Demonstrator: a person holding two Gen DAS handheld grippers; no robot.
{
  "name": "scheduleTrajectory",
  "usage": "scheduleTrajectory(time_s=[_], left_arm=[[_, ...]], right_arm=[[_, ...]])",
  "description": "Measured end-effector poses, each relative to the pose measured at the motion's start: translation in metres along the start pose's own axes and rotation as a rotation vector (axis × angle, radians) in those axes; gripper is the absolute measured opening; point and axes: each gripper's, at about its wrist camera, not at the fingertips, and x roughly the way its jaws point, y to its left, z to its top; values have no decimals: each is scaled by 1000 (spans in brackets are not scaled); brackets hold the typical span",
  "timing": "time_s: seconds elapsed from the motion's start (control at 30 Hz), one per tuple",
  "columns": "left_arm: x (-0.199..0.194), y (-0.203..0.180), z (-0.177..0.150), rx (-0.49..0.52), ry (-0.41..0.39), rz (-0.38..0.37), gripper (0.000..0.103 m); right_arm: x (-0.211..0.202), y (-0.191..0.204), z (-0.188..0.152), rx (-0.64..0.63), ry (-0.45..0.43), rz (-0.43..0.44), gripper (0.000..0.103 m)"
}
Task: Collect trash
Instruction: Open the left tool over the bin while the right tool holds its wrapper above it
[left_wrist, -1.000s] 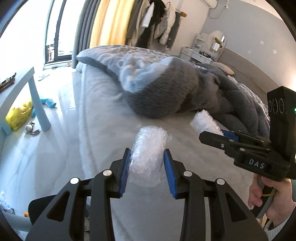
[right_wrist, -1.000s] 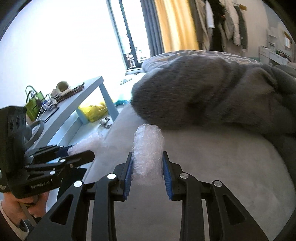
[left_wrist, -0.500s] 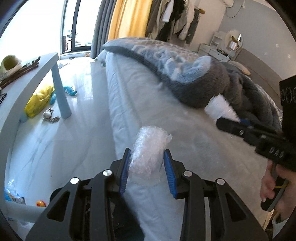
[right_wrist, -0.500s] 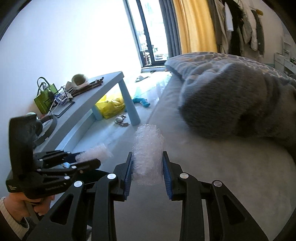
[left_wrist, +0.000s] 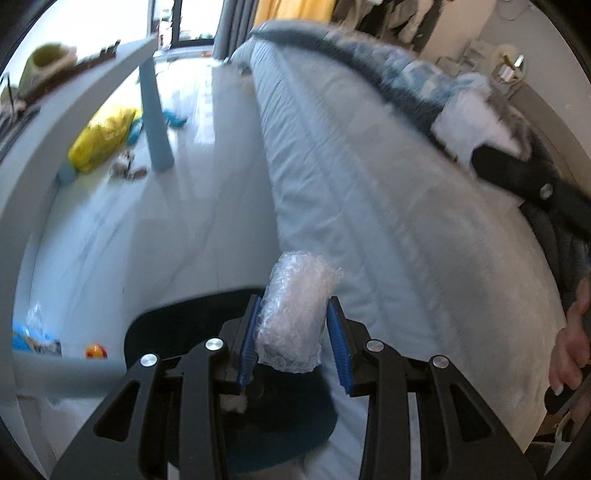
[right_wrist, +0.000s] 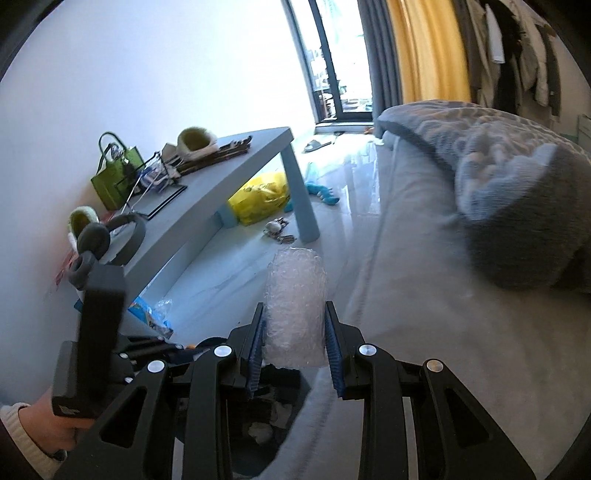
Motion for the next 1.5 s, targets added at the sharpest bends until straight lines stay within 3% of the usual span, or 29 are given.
scheduleTrajectory(time_s=[0.53,0.93,1.0,1.07,1.33,1.5], left_arm=[[35,65,-41,-63,221,77,39],[49,88,-69,-82,367,64,43],[47,89,-71,-80,363,64,56],[44,89,-70,-74,354,67,61],[17,97,-61,-72,258,97,65],[-17,105,-51,-74,141,138,65]], right_arm=[[64,56,-1,-11,123,58,30],[108,71,-19,-33,276,54,30],[112,71,-21,-33,290,55,30],[117,72,-22,-34,302,54,30],[138,76,-33,-45,372,57,30],[149,78,-46,-59,430,45,30]])
